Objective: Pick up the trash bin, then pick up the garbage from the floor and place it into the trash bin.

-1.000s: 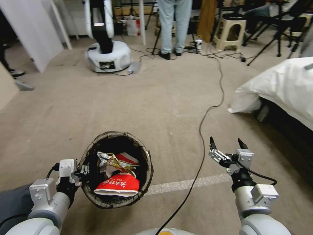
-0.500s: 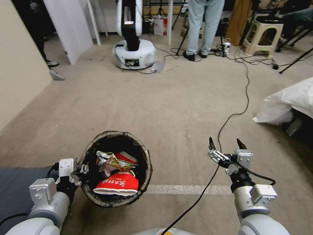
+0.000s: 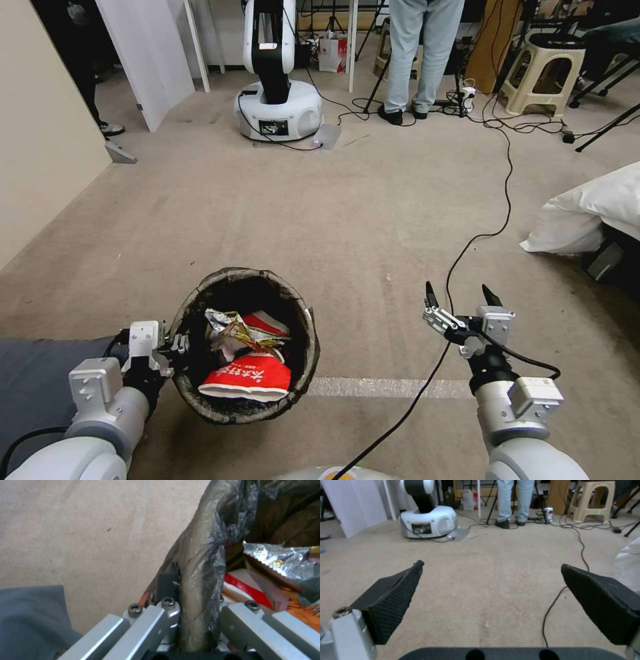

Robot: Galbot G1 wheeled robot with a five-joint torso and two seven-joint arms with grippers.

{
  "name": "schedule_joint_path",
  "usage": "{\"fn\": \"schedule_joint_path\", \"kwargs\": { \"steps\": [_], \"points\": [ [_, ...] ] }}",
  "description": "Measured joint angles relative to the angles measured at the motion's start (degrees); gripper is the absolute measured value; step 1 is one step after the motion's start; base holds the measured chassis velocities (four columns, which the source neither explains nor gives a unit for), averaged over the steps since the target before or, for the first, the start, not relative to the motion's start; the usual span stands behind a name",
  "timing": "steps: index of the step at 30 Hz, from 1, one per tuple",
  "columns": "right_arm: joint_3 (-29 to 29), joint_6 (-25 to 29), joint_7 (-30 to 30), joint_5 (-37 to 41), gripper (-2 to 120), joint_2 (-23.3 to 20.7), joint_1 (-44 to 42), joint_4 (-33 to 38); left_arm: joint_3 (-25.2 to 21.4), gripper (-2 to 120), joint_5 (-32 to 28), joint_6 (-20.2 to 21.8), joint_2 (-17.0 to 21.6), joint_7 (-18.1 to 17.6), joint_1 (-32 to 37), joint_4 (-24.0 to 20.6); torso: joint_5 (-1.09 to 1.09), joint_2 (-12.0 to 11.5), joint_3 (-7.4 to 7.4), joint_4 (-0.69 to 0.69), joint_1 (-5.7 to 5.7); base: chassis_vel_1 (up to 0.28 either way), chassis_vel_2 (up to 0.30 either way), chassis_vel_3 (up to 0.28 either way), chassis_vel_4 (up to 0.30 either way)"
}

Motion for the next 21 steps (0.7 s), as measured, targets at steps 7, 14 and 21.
{"fn": "schedule_joint_path", "kwargs": {
  "steps": [7,14,21],
  "points": [
    [-2.2,-0.9,0.1,0.1,100,-0.8,2.2,-1.4,0.2,0,-2.0,0.1,1.9,-1.4,-0.6,0.0,0.0,0.0,0.0,0.0,0.0,0.0,0.0,0.0,0.0],
    [-2.9,-1.2,0.1,-0.1,100,-0.4,2.3,-2.1,1.2,0,-6.4,0.1,5.1,-4.1,-3.9,0.0,0.0,0.0,0.0,-0.01,0.0,0.0,0.0,0.0,0.0],
    [-2.8,-1.4,0.1,-0.6,100,0.1,2.2,-2.4,1.9,0,-7.3,0.0,7.2,-4.5,-6.2,1.6,0.0,0.0,0.0,-0.01,0.0,0.0,0.0,0.0,0.0]
  ]
}}
